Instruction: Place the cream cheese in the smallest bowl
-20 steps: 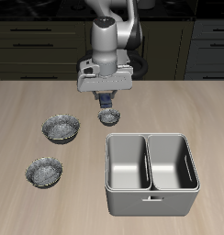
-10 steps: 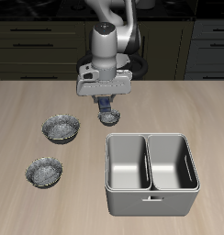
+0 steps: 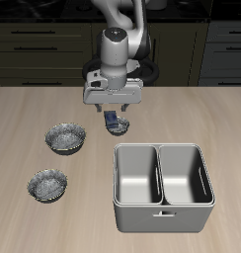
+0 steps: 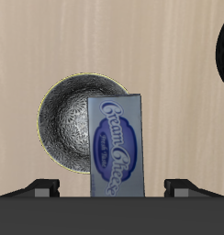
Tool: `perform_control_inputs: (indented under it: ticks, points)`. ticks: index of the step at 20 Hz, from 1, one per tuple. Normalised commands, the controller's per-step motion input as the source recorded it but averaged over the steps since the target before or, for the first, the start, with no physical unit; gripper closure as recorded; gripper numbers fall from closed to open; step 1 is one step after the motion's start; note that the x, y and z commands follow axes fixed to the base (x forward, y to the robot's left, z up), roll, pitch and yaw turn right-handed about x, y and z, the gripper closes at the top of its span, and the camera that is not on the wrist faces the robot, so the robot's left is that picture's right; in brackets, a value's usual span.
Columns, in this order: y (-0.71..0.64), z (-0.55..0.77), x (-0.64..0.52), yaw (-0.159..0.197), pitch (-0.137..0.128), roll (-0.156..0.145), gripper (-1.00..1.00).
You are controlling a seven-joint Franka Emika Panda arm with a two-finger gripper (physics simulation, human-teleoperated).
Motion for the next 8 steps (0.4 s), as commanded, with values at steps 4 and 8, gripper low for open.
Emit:
perform_control_inputs:
  ticks: [4,8]
  points:
    - [0.08,0.02,-0.01,0.005,-0.005,0.022,-1.0]
    - [0.08,0.07,-0.01,0.015,-0.009,0.02,-1.0]
